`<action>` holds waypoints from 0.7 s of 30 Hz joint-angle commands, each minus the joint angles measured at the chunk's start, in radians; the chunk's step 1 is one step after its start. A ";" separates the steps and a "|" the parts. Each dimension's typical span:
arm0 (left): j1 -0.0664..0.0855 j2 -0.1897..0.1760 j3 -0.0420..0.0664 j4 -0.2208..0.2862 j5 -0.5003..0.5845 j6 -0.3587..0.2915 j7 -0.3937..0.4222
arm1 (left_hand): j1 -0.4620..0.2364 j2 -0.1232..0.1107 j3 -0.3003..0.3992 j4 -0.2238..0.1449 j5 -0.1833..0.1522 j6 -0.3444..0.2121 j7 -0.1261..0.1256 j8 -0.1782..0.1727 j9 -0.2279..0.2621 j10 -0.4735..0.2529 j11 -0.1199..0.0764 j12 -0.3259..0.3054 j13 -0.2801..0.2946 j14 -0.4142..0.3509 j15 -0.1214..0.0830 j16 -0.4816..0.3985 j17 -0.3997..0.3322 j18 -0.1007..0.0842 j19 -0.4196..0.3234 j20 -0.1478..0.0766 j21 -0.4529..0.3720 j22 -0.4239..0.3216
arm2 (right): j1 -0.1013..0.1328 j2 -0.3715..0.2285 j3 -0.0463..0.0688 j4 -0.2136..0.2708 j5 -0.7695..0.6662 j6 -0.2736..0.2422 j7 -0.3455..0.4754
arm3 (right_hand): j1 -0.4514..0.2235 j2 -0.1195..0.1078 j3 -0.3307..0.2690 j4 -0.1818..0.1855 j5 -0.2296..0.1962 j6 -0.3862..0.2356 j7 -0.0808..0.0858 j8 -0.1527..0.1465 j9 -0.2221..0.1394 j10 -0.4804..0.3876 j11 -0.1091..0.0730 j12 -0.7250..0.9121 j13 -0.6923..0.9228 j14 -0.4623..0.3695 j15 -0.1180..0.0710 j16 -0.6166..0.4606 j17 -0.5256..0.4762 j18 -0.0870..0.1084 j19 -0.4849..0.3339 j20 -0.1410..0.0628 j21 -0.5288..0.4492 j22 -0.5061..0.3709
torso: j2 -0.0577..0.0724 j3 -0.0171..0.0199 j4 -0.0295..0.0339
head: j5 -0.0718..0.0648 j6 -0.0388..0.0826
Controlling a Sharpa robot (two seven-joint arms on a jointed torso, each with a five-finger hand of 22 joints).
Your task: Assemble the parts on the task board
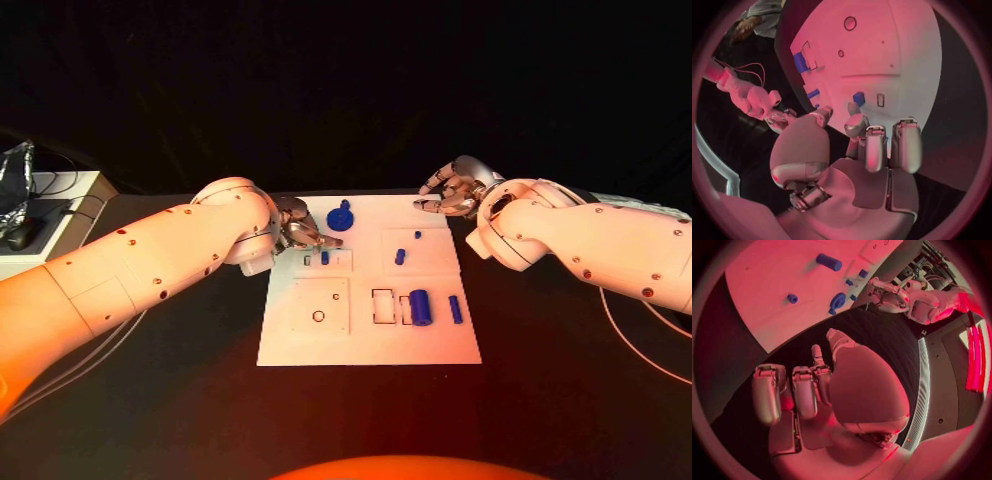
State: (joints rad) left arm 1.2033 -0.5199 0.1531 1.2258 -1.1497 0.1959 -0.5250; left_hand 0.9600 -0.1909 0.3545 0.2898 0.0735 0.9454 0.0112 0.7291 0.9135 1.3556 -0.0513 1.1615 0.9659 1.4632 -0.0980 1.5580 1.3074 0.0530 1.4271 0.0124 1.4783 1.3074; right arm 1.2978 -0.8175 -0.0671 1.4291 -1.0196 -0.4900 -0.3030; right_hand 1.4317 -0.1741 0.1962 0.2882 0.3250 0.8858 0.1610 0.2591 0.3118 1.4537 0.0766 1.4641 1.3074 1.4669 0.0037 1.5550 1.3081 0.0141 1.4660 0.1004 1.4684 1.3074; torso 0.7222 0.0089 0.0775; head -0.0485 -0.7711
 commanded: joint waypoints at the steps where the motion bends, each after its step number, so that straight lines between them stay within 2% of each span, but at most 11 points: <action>1: 0.001 -0.013 0.024 0.016 0.022 -0.010 0.007 | 0.017 0.001 -0.009 0.000 0.000 -0.006 0.004 -0.005 0.002 -0.008 0.000 -0.005 -0.004 0.097 -0.005 -0.007 0.227 0.000 -0.007 -0.001 -0.007 0.038 | -0.001 -0.002 0.000 -0.001 -0.004 0.000 0.009 | -0.002 -0.004 0.006 -0.002 0.005 -0.008 0.001 0.006 0.001 0.004 0.001 0.005 0.149 0.088 -0.001 -0.005 0.195 0.012 0.062 0.002 -0.004 0.195 | 0.000 0.0011 0.0000 | 0.000 0.002; 5: 0.001 -0.031 0.055 0.027 0.022 -0.007 0.006 | 0.027 0.003 -0.015 0.000 0.001 -0.011 0.006 -0.007 0.004 -0.016 0.002 -0.013 -0.017 0.095 -0.004 -0.012 0.219 0.003 -0.015 0.000 -0.013 0.026 | -0.001 -0.004 0.000 -0.002 -0.004 -0.002 0.009 | -0.002 -0.004 0.006 -0.002 0.005 -0.008 0.001 0.006 0.001 0.004 0.001 0.005 0.149 0.088 -0.001 -0.005 0.195 0.012 0.062 0.002 -0.004 0.195 | 0.000 0.0009 0.0000 | -0.002 0.005; 7: 0.001 -0.040 0.072 0.027 0.027 -0.010 0.007 | 0.043 0.009 -0.025 0.001 0.004 -0.026 0.011 -0.013 0.007 -0.034 0.007 -0.033 -0.044 0.091 0.000 -0.021 0.204 0.006 -0.026 0.003 -0.021 0.011 | -0.001 -0.004 0.000 -0.002 -0.004 -0.002 0.009 | -0.002 -0.004 0.006 -0.002 0.005 -0.008 0.001 0.006 0.001 0.004 0.001 0.005 0.149 0.088 -0.001 -0.005 0.195 0.012 0.062 0.002 -0.004 0.195 | 0.001 0.0011 -0.0005 | -0.001 0.007; 9: 0.002 -0.048 0.085 0.022 0.039 -0.020 0.009 | 0.075 0.020 -0.033 0.001 0.010 -0.055 0.024 -0.030 0.006 -0.084 0.018 -0.090 -0.124 0.083 0.010 -0.035 0.179 0.014 -0.050 0.009 -0.040 -0.023 | -0.001 -0.006 0.000 -0.002 -0.004 -0.003 0.010 | -0.002 -0.004 0.006 -0.002 0.005 -0.008 0.001 0.006 0.001 0.004 0.001 0.005 0.149 0.088 -0.001 -0.005 0.195 0.012 0.062 0.002 -0.004 0.195 | 0.002 0.0009 -0.0004 | -0.001 0.009; 10: 0.002 -0.048 0.086 0.021 0.041 -0.021 0.010 | 0.083 0.023 -0.034 0.001 0.011 -0.064 0.028 -0.037 0.004 -0.101 0.022 -0.110 -0.149 0.081 0.012 -0.039 0.172 0.016 -0.056 0.011 -0.045 -0.032 | -0.001 -0.006 0.000 -0.002 -0.004 -0.003 0.010 | -0.002 -0.004 0.006 -0.002 0.005 -0.008 0.001 0.006 0.001 0.004 0.001 0.005 0.149 0.088 -0.001 -0.005 0.195 0.012 0.062 0.002 -0.004 0.195 | 0.002 0.0009 -0.0004 | -0.001 0.009; 11: 0.003 -0.053 0.094 0.011 0.057 -0.032 0.014 | 0.112 0.035 -0.032 0.001 0.013 -0.095 0.046 -0.067 -0.011 -0.162 0.037 -0.180 -0.243 0.076 0.026 -0.049 0.157 0.021 -0.074 0.021 -0.060 -0.057 | -0.001 -0.007 0.000 -0.002 -0.003 -0.005 0.011 | -0.002 -0.004 0.006 -0.002 0.005 -0.008 0.001 0.006 0.001 0.004 0.001 0.005 0.149 0.088 -0.001 -0.005 0.195 0.012 0.062 0.002 -0.004 0.195 | 0.002 0.0008 -0.0002 | 0.000 0.011; 12: 0.003 -0.053 0.095 0.008 0.062 -0.035 0.015 | 0.119 0.038 -0.031 0.002 0.013 -0.104 0.052 -0.079 -0.019 -0.178 0.043 -0.199 -0.267 0.074 0.031 -0.052 0.152 0.022 -0.078 0.024 -0.064 -0.063 | -0.001 -0.007 0.000 -0.002 -0.003 -0.005 0.011 | -0.002 -0.004 0.006 -0.002 0.005 -0.008 0.001 0.006 0.001 0.004 0.001 0.005 0.149 0.088 -0.001 -0.005 0.195 0.012 0.062 0.002 -0.004 0.195 | 0.002 0.0009 -0.0002 | 0.000 0.011; 13: 0.003 -0.054 0.099 -0.002 0.073 -0.043 0.018 | 0.135 0.044 -0.026 0.001 0.014 -0.122 0.065 -0.103 -0.036 -0.221 0.055 -0.245 -0.324 0.066 0.041 -0.064 0.132 0.029 -0.098 0.033 -0.080 -0.092 | -0.001 -0.007 0.000 -0.002 -0.002 -0.006 0.012 | -0.002 -0.004 0.006 -0.002 0.005 -0.008 0.001 0.006 0.001 0.004 0.001 0.005 0.149 0.088 -0.001 -0.005 0.195 0.012 0.062 0.002 -0.004 0.195 | 0.002 0.0004 0.0004 | 0.000 0.012; 14: 0.004 -0.054 0.102 -0.021 0.086 -0.053 0.022 | 0.158 0.049 -0.018 0.001 0.015 -0.139 0.081 -0.139 -0.067 -0.241 0.069 -0.260 -0.340 0.059 0.054 -0.072 0.118 0.033 -0.110 0.045 -0.092 -0.109 | -0.001 -0.008 0.000 -0.002 -0.002 -0.009 0.014 | -0.002 -0.004 0.006 -0.002 0.005 -0.008 0.001 0.006 0.001 0.004 0.001 0.005 0.149 0.088 -0.001 -0.005 0.195 0.012 0.062 0.002 -0.004 0.195 | 0.003 0.0006 0.0004 | 0.001 0.013; 18: 0.007 -0.050 0.108 -0.070 0.108 -0.072 0.033 | 0.179 0.047 -0.009 0.002 0.015 -0.160 0.102 -0.196 -0.126 -0.252 0.087 -0.268 -0.360 0.055 0.069 -0.077 0.108 0.035 -0.117 0.060 -0.101 -0.121 | -0.001 -0.009 0.000 -0.002 0.002 -0.013 0.018 | -0.003 -0.004 0.007 -0.003 0.006 -0.008 0.001 0.007 0.002 0.003 0.001 0.004 0.149 0.088 -0.001 -0.006 0.195 0.012 0.062 0.002 -0.005 0.194 | 0.005 0.0007 -0.0004 | 0.006 0.019; 21: 0.009 -0.045 0.115 -0.108 0.126 -0.088 0.038 | 0.188 0.052 0.001 0.002 0.014 -0.132 0.097 -0.244 -0.193 -0.244 0.083 -0.263 -0.372 0.058 0.068 -0.072 0.113 0.035 -0.111 0.062 -0.100 -0.116 | -0.001 -0.011 0.000 -0.001 0.003 -0.015 0.020 | -0.006 -0.007 0.013 -0.003 0.006 -0.010 0.001 0.009 0.002 0.002 0.001 0.003 0.147 0.088 -0.001 -0.006 0.193 0.012 0.061 0.002 -0.006 0.194 | 0.007 -0.0002 -0.0017 | 0.009 0.021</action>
State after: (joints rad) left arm 1.2100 -0.5691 0.2667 1.1241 -1.0752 0.1466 -0.5129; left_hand 1.1384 -0.1382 0.3508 0.2911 0.0818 0.8074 0.1075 0.4909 0.7276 1.1042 0.0323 0.8965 0.5957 1.4649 -0.0351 1.4849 1.3074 0.0689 1.3116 0.0720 1.3789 1.1894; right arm 1.2971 -0.8272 -0.0671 1.4270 -1.0175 -0.4976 -0.2995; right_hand 1.4317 -0.1741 0.2060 0.2842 0.3250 0.8825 0.1642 0.2668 0.3134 1.4537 0.0766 1.4641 1.3081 1.4669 0.0037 1.5550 1.3080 0.0142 1.4660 0.1004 1.4684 1.3073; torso 0.7266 0.0096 0.0769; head -0.0414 -0.7524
